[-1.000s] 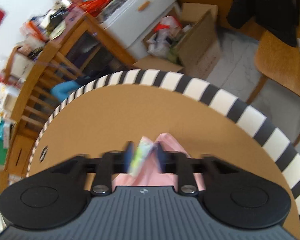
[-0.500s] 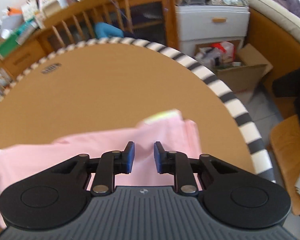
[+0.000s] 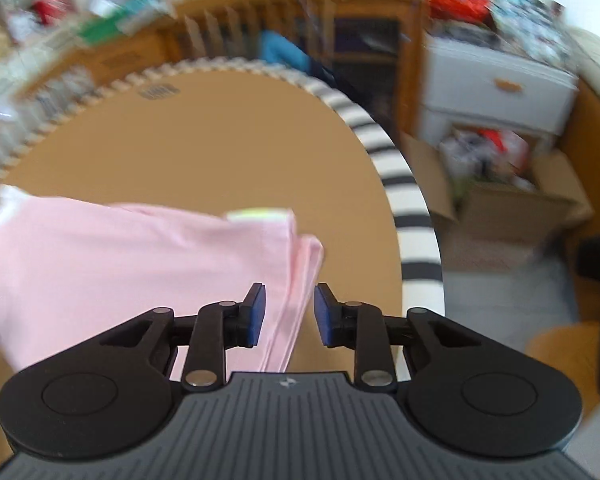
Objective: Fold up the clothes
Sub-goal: 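Lay the folded shirt on the table and open both grippers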
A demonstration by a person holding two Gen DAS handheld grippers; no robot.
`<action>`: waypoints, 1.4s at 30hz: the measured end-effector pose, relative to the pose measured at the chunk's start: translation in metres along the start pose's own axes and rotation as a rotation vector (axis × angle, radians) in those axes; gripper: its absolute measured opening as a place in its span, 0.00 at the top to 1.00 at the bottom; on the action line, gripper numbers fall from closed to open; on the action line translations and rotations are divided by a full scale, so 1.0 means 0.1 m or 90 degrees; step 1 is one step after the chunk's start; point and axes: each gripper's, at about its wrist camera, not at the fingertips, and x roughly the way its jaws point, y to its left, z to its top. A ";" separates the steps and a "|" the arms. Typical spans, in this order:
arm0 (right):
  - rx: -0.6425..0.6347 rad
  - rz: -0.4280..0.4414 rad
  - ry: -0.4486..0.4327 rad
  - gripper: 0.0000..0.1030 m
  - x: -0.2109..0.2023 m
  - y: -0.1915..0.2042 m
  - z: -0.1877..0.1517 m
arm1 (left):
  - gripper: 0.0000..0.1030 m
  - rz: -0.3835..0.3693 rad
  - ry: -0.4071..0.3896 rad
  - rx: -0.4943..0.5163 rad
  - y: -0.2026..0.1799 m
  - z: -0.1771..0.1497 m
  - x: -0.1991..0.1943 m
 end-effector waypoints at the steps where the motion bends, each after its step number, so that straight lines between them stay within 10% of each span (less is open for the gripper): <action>1: -0.028 0.021 -0.010 0.72 -0.05 -0.05 0.03 | 0.42 0.002 0.006 -0.004 -0.09 -0.20 -0.04; 7: -0.124 0.103 -0.008 0.77 0.08 -0.13 0.43 | 0.40 0.004 0.044 -0.057 -0.49 -1.00 0.04; 16: -0.309 0.167 0.121 0.73 0.66 0.09 0.78 | 0.37 0.018 0.045 -0.052 -0.84 -1.19 0.28; 19: -0.336 0.217 0.164 0.90 0.72 -0.02 0.83 | 0.35 0.038 0.052 -0.072 -0.93 -1.22 0.34; 27: -0.415 0.353 0.263 0.96 0.91 -0.32 0.95 | 0.34 0.138 -0.042 -0.227 -1.06 -1.48 0.30; 32: -0.396 0.466 0.344 0.55 1.05 -0.51 1.36 | 0.30 0.175 -0.135 -0.356 -1.38 -1.91 0.22; 42: -0.295 0.541 0.597 0.55 1.70 -0.46 1.58 | 0.30 0.196 -0.155 -0.453 -1.73 -2.35 0.29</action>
